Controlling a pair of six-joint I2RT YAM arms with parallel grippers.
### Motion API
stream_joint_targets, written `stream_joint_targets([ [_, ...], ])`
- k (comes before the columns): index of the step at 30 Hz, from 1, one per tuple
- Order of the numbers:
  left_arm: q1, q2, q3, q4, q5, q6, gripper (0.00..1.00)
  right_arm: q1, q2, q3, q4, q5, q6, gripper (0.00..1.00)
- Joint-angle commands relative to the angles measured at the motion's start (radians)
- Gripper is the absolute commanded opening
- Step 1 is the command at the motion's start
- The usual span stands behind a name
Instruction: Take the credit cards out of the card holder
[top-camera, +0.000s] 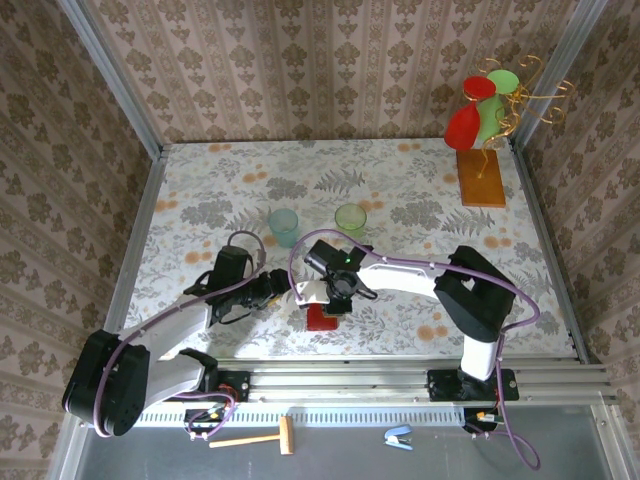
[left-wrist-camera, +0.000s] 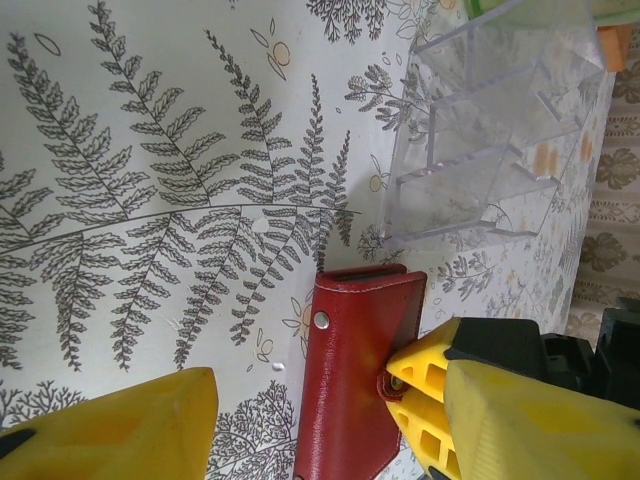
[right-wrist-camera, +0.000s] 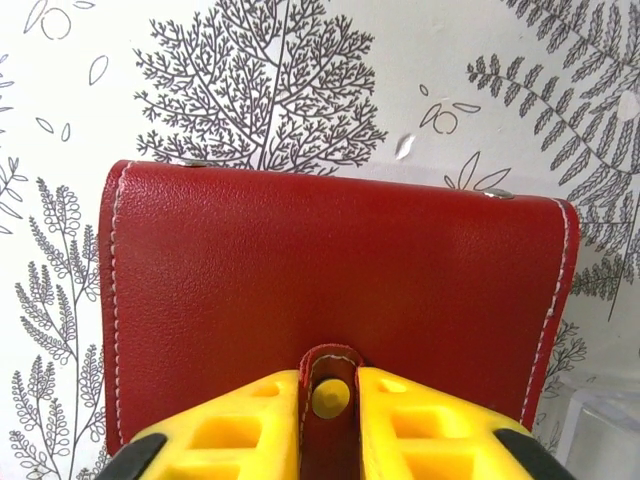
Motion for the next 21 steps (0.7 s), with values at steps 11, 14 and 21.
stream_joint_targets([
  [11, -0.015, -0.012, 0.019, -0.022, 0.017, -0.021, 0.62, 0.031, -0.107, -0.164, 0.273, -0.054, 0.121, 0.04],
  [14, -0.034, -0.009, 0.024, -0.022, 0.006, -0.031, 0.62, 0.035, -0.137, -0.217, 0.357, -0.054, 0.149, 0.00],
  [21, -0.107, 0.017, 0.036, -0.009, -0.032, -0.072, 0.62, 0.044, -0.204, -0.353, 0.586, -0.030, 0.215, 0.00],
])
